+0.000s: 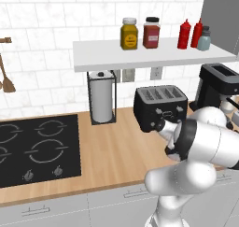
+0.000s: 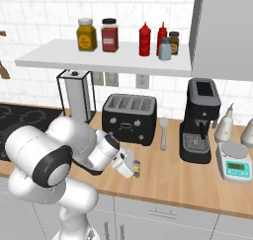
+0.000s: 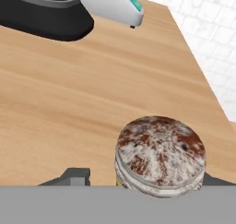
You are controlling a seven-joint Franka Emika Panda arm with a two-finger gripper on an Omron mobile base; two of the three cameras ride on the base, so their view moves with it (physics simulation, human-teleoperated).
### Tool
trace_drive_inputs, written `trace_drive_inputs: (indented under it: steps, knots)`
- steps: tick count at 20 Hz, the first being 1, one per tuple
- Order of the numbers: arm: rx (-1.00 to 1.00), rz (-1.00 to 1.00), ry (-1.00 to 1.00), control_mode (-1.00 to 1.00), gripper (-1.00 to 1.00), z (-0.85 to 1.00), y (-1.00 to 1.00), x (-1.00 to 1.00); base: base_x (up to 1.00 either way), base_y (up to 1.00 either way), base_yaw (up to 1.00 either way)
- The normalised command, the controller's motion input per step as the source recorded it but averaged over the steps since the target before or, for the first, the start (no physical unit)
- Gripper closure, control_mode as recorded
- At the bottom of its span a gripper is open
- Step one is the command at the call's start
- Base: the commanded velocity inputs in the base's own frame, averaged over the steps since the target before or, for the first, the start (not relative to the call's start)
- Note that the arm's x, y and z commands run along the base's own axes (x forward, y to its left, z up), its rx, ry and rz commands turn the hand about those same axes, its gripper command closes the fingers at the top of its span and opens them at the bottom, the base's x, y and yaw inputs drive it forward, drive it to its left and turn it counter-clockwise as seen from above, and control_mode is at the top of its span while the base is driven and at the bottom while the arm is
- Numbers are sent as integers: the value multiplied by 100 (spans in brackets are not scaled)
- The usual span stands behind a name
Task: Put the shaker and condiment bottle from the counter next to their counterparts in the cabinet.
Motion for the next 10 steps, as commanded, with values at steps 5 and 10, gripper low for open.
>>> trace_drive_inputs:
  steps: [5,10]
  knots:
    - [0,0,0,-100,100,-12,-5,2,0,0,0]
    - [-1,7,-15,-100,100,8,0,0,0,0,0]
